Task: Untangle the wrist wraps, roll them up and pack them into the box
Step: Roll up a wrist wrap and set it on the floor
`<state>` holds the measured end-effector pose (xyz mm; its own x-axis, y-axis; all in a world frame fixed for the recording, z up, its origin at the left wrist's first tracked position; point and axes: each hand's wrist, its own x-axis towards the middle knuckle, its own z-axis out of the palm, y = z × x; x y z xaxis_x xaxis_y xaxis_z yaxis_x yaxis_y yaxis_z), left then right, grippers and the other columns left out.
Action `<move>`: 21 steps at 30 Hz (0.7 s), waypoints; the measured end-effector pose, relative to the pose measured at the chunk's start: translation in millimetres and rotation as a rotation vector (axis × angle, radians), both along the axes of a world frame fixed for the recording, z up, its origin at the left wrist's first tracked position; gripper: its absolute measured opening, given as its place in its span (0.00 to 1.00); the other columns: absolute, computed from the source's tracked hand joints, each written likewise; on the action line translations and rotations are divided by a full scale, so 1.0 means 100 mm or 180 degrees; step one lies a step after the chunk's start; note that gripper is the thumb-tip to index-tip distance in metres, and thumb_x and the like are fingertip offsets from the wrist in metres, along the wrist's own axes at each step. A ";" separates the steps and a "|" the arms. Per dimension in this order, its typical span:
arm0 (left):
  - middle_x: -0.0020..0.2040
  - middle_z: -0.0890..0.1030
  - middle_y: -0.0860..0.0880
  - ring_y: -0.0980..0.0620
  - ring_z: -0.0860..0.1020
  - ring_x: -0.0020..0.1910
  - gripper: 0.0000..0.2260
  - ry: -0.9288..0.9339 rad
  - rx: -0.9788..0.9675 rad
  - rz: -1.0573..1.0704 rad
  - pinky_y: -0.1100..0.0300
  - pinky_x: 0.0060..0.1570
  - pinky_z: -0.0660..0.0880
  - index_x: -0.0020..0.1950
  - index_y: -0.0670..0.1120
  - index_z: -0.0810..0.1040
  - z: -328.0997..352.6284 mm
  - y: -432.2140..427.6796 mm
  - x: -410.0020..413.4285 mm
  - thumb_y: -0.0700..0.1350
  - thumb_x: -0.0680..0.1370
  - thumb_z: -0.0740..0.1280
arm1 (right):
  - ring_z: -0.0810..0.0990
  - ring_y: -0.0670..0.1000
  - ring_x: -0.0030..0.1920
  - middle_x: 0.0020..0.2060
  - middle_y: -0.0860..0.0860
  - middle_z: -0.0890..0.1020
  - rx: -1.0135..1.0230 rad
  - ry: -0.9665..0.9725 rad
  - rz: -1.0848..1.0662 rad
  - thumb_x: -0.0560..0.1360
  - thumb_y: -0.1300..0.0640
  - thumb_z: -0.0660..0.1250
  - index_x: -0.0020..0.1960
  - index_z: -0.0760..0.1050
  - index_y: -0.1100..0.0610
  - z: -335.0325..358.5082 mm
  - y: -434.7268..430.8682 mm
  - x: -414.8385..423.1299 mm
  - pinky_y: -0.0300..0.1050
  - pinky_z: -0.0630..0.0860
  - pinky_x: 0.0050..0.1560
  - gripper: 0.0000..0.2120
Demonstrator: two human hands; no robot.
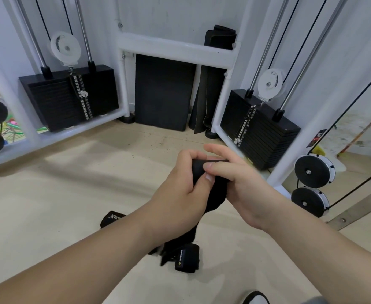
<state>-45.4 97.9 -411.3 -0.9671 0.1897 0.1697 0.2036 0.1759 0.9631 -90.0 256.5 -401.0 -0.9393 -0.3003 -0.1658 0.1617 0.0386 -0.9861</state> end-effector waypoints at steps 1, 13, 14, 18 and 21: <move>0.45 0.80 0.73 0.69 0.79 0.48 0.08 0.0021 -0.0064 0.0027 0.73 0.46 0.73 0.61 0.58 0.68 -0.01 0.01 -0.01 0.44 0.87 0.60 | 0.86 0.50 0.59 0.59 0.49 0.86 -0.0029 -0.0051 0.0015 0.68 0.51 0.72 0.68 0.77 0.41 0.01 0.00 0.01 0.52 0.80 0.61 0.28; 0.51 0.81 0.66 0.61 0.82 0.49 0.15 0.0295 -0.0395 0.0538 0.56 0.53 0.81 0.60 0.64 0.76 0.01 -0.11 -0.09 0.43 0.83 0.68 | 0.87 0.56 0.61 0.59 0.55 0.88 0.0343 -0.0532 0.0326 0.83 0.33 0.57 0.66 0.83 0.52 0.05 0.10 -0.10 0.64 0.77 0.70 0.28; 0.52 0.82 0.66 0.61 0.82 0.49 0.15 0.0220 -0.0348 0.0501 0.57 0.53 0.82 0.59 0.65 0.76 0.01 -0.13 -0.08 0.43 0.83 0.69 | 0.87 0.56 0.62 0.59 0.56 0.88 0.0360 -0.0501 0.0344 0.82 0.34 0.58 0.66 0.83 0.54 0.04 0.09 -0.10 0.64 0.77 0.70 0.29; 0.58 0.83 0.56 0.54 0.86 0.53 0.21 -0.0557 0.0183 0.0459 0.53 0.59 0.83 0.69 0.61 0.75 0.01 -0.21 -0.10 0.42 0.80 0.73 | 0.85 0.60 0.64 0.61 0.60 0.87 0.0241 -0.0327 0.0337 0.79 0.39 0.65 0.67 0.81 0.60 -0.01 0.08 -0.09 0.63 0.77 0.71 0.29; 0.57 0.86 0.47 0.48 0.86 0.57 0.22 -0.1316 0.0784 0.0366 0.46 0.64 0.81 0.68 0.53 0.79 0.01 -0.24 -0.15 0.41 0.75 0.76 | 0.86 0.59 0.60 0.58 0.59 0.87 0.0006 -0.0162 0.0252 0.76 0.47 0.69 0.65 0.80 0.61 -0.04 0.06 -0.07 0.58 0.81 0.66 0.23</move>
<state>-60.3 73.5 -410.1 -0.9752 0.0803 -0.2064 -0.2119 -0.0681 0.9749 -96.8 262.9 -405.5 -0.9030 -0.3729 -0.2132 0.2078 0.0550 -0.9766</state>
